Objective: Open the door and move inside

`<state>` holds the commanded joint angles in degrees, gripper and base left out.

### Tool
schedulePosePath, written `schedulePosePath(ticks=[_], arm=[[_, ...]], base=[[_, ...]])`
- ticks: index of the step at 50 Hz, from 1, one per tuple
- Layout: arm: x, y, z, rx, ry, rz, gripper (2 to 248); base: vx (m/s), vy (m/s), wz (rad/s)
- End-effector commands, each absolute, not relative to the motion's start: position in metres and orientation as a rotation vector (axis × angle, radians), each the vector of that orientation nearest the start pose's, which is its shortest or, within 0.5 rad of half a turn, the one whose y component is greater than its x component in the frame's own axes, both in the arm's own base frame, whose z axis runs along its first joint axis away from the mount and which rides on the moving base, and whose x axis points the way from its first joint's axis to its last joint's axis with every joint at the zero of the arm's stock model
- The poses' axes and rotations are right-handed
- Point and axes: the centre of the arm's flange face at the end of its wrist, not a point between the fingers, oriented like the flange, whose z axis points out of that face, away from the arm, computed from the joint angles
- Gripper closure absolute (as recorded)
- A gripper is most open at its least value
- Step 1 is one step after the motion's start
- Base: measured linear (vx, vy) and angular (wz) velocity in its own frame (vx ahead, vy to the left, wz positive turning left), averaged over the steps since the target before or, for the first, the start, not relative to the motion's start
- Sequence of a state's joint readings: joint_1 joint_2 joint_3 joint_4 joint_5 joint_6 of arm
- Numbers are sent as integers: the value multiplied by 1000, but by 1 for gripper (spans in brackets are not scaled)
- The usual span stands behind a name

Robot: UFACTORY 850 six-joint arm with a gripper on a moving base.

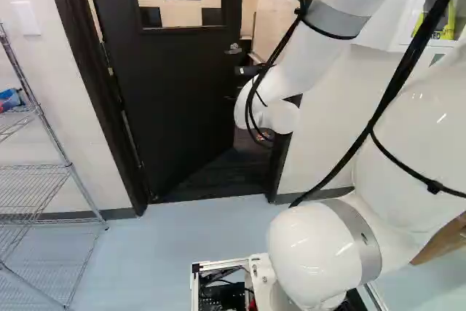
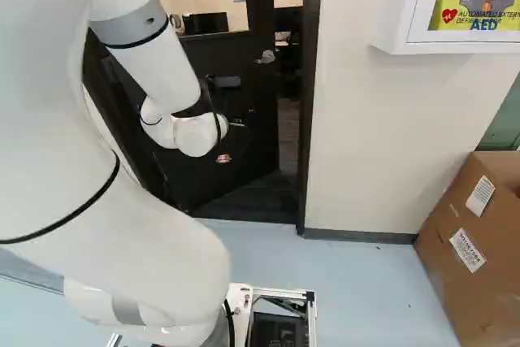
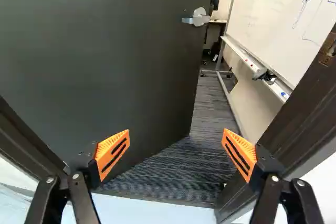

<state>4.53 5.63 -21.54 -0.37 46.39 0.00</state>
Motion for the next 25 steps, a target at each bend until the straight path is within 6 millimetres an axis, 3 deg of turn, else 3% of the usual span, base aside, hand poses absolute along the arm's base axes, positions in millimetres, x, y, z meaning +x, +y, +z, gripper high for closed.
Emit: schedulePosePath(ticks=[25], arm=[[375,30,416,-2476,-108,-1851,3]], base=[[10,1,-8]])
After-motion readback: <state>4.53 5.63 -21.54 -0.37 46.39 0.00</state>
